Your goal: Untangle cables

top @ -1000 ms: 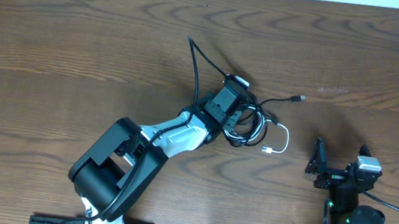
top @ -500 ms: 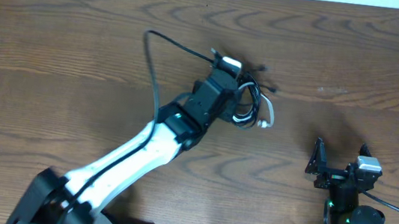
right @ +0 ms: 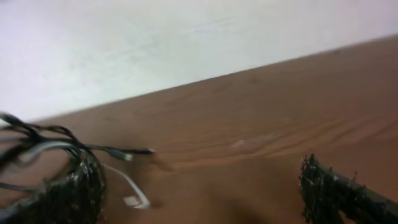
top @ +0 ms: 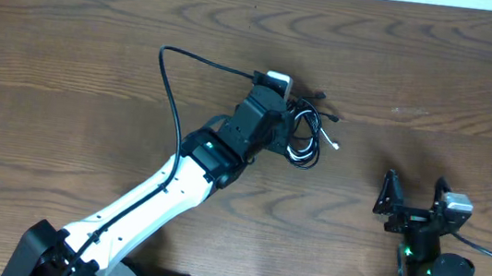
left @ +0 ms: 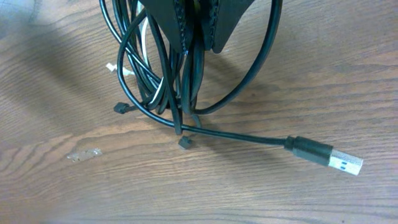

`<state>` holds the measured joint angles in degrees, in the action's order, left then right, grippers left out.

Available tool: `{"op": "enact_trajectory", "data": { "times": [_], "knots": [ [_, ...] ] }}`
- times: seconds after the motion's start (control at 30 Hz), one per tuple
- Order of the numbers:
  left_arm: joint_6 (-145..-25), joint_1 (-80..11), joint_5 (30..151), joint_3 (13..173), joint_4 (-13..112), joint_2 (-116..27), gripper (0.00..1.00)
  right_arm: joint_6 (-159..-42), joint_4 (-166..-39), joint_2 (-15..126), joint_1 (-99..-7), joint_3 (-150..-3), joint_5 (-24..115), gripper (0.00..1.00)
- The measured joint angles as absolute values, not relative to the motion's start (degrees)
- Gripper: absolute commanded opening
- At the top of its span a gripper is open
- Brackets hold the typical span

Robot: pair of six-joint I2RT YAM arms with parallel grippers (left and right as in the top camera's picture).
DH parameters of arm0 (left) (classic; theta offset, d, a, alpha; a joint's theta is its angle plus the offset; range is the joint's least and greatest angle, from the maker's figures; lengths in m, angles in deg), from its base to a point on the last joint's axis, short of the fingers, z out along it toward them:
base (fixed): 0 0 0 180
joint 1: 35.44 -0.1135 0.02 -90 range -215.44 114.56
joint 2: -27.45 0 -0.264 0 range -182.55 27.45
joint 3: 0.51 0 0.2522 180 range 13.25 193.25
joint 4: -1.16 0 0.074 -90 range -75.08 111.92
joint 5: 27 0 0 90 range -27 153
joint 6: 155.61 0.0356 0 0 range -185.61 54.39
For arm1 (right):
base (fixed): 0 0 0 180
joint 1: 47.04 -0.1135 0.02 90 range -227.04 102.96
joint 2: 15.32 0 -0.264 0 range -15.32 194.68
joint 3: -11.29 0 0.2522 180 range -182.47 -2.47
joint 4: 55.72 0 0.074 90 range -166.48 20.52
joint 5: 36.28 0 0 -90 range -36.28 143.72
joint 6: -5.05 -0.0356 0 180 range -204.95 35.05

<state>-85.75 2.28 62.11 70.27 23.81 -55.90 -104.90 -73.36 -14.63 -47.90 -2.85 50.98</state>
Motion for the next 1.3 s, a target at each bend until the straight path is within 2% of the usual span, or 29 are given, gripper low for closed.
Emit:
{"op": "enact_trajectory", "data": {
  "times": [0.2,0.37,0.93,1.3],
  "knots": [
    [-86.4,-1.1,63.6,70.3,23.7,-55.9,0.08,-123.4,-73.3,-14.6,-47.9,-2.8,49.6,0.99],
    [-86.4,-3.8,68.1,70.3,23.3,-55.9,0.08,-131.1,-73.2,-14.6,-47.9,-2.8,49.2,0.99],
    [-85.1,-5.3,76.6,70.3,21.8,-55.9,0.07,-135.7,-73.3,-13.0,-47.9,-2.8,50.7,0.99],
    [-70.8,-7.1,98.5,70.3,19.8,-55.9,0.08,-135.9,-68.9,-5.0,-48.0,-2.8,35.2,0.99]
  ]
}}
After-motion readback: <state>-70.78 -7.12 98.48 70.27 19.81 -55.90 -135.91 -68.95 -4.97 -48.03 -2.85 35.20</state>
